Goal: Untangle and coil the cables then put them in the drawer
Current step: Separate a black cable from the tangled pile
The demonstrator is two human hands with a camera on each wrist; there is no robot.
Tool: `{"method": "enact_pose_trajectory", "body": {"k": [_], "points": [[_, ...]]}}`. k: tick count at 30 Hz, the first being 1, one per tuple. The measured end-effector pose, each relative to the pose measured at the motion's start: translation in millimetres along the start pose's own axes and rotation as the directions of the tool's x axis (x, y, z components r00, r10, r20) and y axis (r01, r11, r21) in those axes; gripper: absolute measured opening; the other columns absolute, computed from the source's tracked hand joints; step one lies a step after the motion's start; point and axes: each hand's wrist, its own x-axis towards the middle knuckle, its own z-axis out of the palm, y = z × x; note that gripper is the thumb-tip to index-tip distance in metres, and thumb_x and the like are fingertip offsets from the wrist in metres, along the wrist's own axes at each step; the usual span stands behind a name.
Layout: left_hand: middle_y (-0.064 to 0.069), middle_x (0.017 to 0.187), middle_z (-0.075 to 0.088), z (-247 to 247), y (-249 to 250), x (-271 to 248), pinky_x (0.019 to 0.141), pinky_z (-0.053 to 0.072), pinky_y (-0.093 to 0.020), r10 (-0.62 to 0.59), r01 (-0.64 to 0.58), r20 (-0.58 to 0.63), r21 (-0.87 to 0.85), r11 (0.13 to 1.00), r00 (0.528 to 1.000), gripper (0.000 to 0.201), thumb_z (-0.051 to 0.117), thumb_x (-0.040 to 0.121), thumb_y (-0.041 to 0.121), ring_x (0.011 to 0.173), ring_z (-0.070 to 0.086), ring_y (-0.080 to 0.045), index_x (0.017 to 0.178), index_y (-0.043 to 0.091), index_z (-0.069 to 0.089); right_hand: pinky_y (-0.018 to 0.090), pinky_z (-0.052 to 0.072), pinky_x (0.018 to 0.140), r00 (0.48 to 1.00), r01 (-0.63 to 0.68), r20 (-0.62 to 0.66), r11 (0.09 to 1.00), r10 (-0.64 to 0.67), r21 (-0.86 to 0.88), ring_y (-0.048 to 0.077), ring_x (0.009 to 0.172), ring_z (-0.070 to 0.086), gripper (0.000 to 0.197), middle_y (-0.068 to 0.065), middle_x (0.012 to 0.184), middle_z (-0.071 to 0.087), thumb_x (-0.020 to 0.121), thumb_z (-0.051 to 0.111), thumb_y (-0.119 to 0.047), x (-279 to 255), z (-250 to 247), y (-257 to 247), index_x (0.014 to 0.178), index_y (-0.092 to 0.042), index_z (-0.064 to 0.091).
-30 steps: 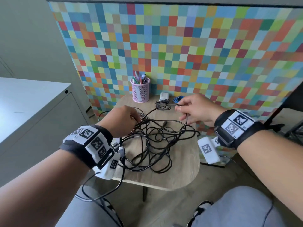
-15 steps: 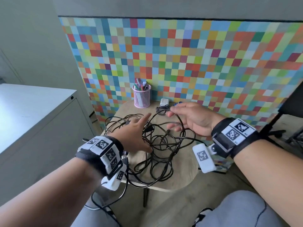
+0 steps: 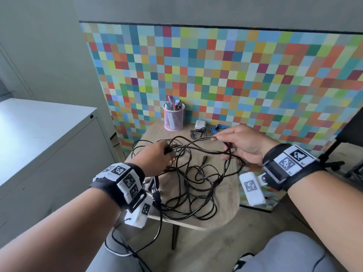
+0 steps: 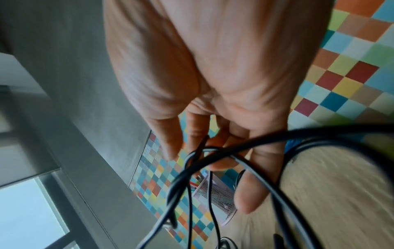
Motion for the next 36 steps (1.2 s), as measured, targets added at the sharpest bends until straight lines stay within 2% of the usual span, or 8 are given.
{"method": "enact_pose_trajectory", "body": {"k": [6, 10, 15, 21, 26, 29, 32, 36], "points": [[-0.004, 0.082, 0.063, -17, 5, 0, 0.048, 0.044, -0.022, -0.017, -0.013, -0.084, -0.340, 0.940, 0.996, 0.027, 0.051, 0.107, 0.041, 0.057, 0.054, -0.012, 0.103, 0.016, 0.060, 0.058, 0.059, 0.089, 0.987, 0.062, -0.136, 0.987, -0.082, -0.150, 0.024, 0.083, 0.061, 0.007, 0.019, 0.104, 0.070, 0.096, 0.072, -0.011, 7, -2, 13, 0.097, -0.014, 0.079], [0.004, 0.082, 0.065, -31, 12, 0, 0.057, 0.045, -0.024, -0.006, -0.061, -0.147, -0.444, 0.894, 0.989, 0.032, 0.054, 0.104, 0.047, 0.067, 0.063, -0.013, 0.112, 0.018, 0.066, 0.030, 0.048, 0.083, 0.937, 0.156, -0.200, 0.855, -0.287, -0.495, 0.016, 0.094, 0.067, 0.008, -0.002, 0.105, 0.074, 0.096, 0.072, -0.023, 4, -3, 13, 0.102, -0.025, 0.078], [0.004, 0.080, 0.063, -30, 17, 2, 0.044, 0.041, -0.012, 0.004, -0.067, -0.129, -0.487, 0.871, 0.992, 0.028, 0.056, 0.104, 0.043, 0.046, 0.057, 0.006, 0.110, 0.017, 0.065, 0.027, 0.051, 0.067, 0.790, 0.416, -0.092, 0.640, -0.606, -0.646, 0.008, 0.070, 0.062, 0.012, -0.009, 0.073, 0.069, 0.089, 0.072, -0.024, -32, 31, -5, 0.078, -0.027, 0.073], [0.004, 0.083, 0.064, -27, 11, 1, 0.051, 0.051, -0.022, -0.078, 0.024, -0.080, -0.529, 0.848, 0.994, 0.033, 0.059, 0.102, 0.046, 0.056, 0.063, -0.004, 0.114, 0.015, 0.065, 0.024, 0.052, 0.072, 0.833, 0.542, 0.523, 0.452, -0.178, -0.709, 0.003, 0.075, 0.061, 0.023, -0.014, 0.081, 0.067, 0.084, 0.072, -0.023, -64, 101, 11, 0.103, -0.035, 0.077], [0.000, 0.080, 0.065, -36, 7, -3, 0.077, 0.061, -0.054, -0.057, 0.043, -0.004, -0.604, 0.796, 0.998, 0.027, 0.065, 0.100, 0.043, 0.082, 0.077, -0.026, 0.105, 0.017, 0.068, 0.034, 0.051, 0.081, 0.734, 0.669, 0.680, 0.179, -0.002, -0.722, 0.016, 0.098, 0.056, 0.045, -0.014, 0.106, 0.044, 0.083, 0.077, -0.042, -78, 142, 30, 0.125, -0.047, 0.064], [-0.013, 0.092, 0.074, -39, 2, -7, 0.077, 0.061, -0.050, -0.020, 0.039, 0.040, -0.557, 0.829, 0.999, 0.018, 0.069, 0.097, 0.040, 0.091, 0.076, -0.034, 0.101, 0.022, 0.071, 0.038, 0.055, 0.079, 0.704, 0.710, 0.709, 0.056, -0.041, -0.702, 0.022, 0.102, 0.062, 0.024, -0.010, 0.110, 0.042, 0.088, 0.073, -0.034, -81, 149, 36, 0.111, -0.040, 0.072], [-0.016, 0.100, 0.075, -41, -4, -12, 0.072, 0.053, -0.036, 0.016, 0.029, 0.082, -0.521, 0.853, 0.997, 0.014, 0.074, 0.094, 0.036, 0.084, 0.068, -0.026, 0.099, 0.024, 0.073, 0.037, 0.053, 0.088, 0.735, 0.676, 0.671, 0.171, -0.095, -0.717, 0.017, 0.103, 0.060, 0.012, -0.012, 0.107, 0.045, 0.091, 0.071, -0.035, -77, 140, 36, 0.103, -0.035, 0.075], [-0.006, 0.097, 0.073, -39, -12, -14, 0.071, 0.055, -0.034, 0.038, 0.026, 0.122, -0.482, 0.876, 0.992, 0.017, 0.078, 0.091, 0.027, 0.079, 0.063, -0.017, 0.106, 0.024, 0.072, 0.026, 0.050, 0.091, 0.777, 0.611, 0.564, 0.551, -0.280, -0.568, 0.006, 0.096, 0.060, 0.006, -0.014, 0.109, 0.055, 0.091, 0.077, -0.030, -66, 111, 24, 0.096, -0.034, 0.078]]}}
